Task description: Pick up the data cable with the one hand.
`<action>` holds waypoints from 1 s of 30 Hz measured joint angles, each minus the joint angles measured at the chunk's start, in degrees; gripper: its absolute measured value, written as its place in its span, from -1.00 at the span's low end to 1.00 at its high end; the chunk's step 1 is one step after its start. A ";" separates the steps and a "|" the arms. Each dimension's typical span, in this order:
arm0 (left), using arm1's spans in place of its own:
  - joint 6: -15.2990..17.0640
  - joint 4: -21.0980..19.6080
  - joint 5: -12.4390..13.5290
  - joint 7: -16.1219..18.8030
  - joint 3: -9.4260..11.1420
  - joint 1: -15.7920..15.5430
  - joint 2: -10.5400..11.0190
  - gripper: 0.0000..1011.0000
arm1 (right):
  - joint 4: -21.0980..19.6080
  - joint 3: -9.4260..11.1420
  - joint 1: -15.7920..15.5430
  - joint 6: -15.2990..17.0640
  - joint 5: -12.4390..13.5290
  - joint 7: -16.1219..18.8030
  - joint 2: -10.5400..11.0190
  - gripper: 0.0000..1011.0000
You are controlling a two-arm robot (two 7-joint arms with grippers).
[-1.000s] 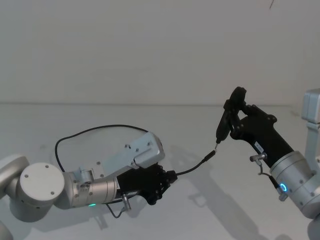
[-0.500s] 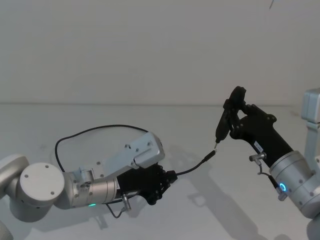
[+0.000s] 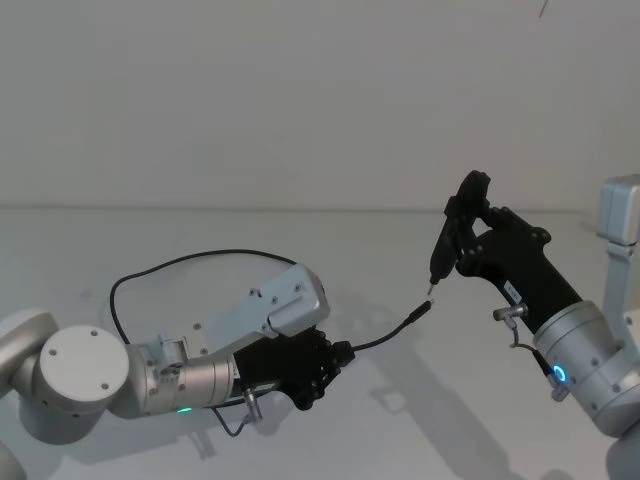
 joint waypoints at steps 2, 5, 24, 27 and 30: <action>0.00 0.00 0.00 0.00 0.00 0.00 0.00 -0.92 | -0.08 -0.01 -0.07 0.02 -0.33 -0.34 -0.20 -0.45; 0.00 0.00 0.00 0.00 0.00 0.00 0.00 -0.92 | -0.24 -0.03 -0.15 0.14 -0.93 -0.82 -0.47 -0.45; 0.00 0.00 0.00 0.00 0.00 0.00 0.00 -0.92 | -0.60 -0.01 -0.16 1.55 -2.04 -0.49 -0.78 -0.45; 0.00 0.00 0.00 0.00 0.00 0.00 0.00 -0.92 | -0.69 0.04 -0.15 1.84 -2.08 -0.35 -0.77 -0.45; 0.00 0.00 0.00 0.00 0.00 0.00 0.00 -0.92 | -0.82 0.15 -0.14 2.11 -2.08 -0.28 -0.76 -0.45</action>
